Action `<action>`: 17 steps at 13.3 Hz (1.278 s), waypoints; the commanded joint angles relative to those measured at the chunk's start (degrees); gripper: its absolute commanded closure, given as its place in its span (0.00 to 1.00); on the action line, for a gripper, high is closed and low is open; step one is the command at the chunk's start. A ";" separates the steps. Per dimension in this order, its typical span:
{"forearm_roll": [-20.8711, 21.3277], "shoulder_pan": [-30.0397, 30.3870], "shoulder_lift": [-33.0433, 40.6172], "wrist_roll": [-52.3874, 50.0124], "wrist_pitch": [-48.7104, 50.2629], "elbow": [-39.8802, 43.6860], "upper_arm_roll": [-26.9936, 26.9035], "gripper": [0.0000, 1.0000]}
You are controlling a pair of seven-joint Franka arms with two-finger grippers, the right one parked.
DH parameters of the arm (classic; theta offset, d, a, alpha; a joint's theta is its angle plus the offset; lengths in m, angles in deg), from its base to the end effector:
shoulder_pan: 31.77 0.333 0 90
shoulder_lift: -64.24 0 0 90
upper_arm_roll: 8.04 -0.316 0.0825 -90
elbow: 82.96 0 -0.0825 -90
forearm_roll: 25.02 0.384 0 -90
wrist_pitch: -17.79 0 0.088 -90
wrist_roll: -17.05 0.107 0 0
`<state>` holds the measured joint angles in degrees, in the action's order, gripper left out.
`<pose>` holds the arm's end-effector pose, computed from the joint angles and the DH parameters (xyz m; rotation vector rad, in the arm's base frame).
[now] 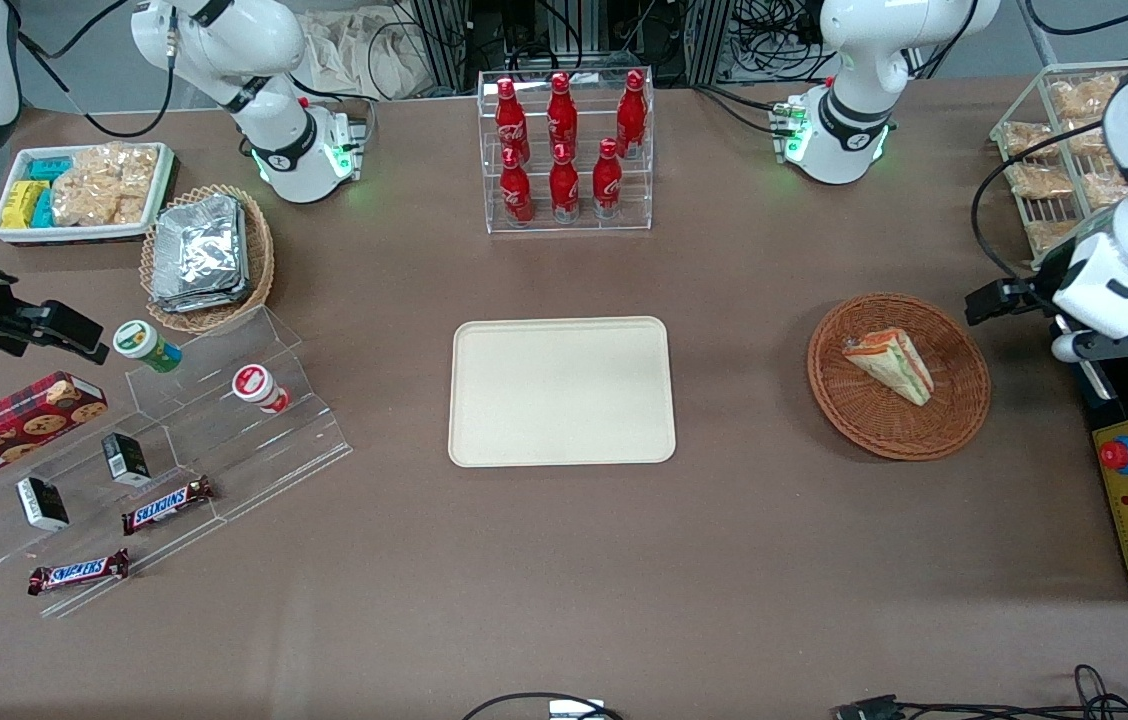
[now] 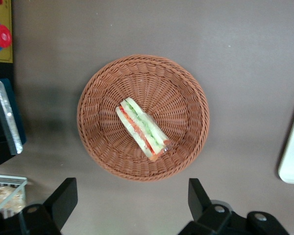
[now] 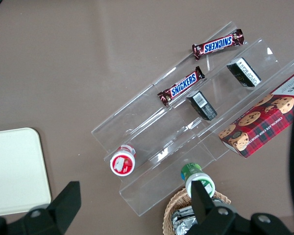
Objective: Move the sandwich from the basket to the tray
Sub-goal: 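Move the left gripper over the wicker basket above the wrapped sandwich, then lower the open left gripper around the sandwich and close it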
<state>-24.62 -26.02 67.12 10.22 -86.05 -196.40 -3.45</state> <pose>0.5298 0.0108 0.4785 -3.1124 -0.2147 0.1824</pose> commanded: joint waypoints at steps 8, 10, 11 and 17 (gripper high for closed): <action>3.03 -0.03 0.29 -21.28 -19.19 -17.25 0.33 0.00; 3.20 -0.39 -1.38 -24.62 -22.70 -19.44 0.51 0.00; 3.20 -0.47 -1.82 -25.85 -24.46 -20.50 0.51 0.00; 3.11 -0.47 -4.98 -29.55 -34.67 -26.84 0.51 0.00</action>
<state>-22.48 -26.37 62.61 -16.93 -118.39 -222.04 -3.12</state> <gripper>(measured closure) 0.000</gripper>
